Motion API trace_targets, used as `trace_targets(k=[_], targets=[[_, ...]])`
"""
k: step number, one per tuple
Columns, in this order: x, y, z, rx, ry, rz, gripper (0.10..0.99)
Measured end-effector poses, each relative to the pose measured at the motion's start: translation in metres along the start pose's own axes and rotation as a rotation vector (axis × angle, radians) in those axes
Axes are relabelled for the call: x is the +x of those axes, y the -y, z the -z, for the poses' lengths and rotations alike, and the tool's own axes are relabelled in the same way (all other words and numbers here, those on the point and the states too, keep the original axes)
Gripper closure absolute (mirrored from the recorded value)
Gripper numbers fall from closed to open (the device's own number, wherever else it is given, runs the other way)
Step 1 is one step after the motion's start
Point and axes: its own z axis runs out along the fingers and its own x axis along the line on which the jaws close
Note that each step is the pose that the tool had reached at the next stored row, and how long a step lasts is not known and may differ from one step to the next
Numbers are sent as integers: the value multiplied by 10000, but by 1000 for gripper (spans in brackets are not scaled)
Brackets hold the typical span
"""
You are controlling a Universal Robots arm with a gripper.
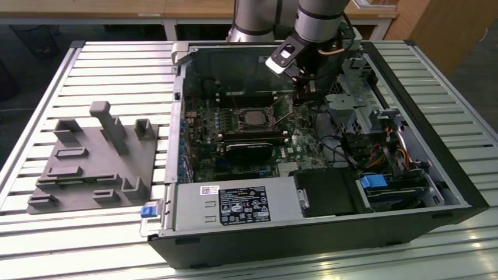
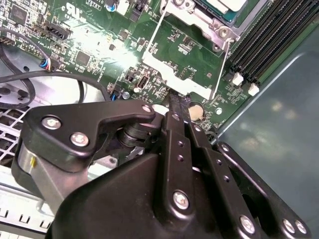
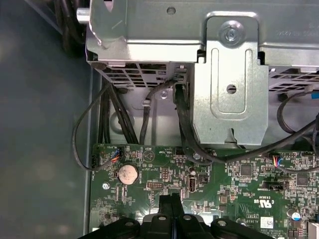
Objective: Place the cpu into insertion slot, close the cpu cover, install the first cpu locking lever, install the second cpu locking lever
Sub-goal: 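Close the cpu cover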
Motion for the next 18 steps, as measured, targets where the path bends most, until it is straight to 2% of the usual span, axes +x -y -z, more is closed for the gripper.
trace_targets(k=[8, 18], targets=[[1, 14, 1, 1, 1, 0, 969], [1, 63, 3, 0, 1, 0, 969]])
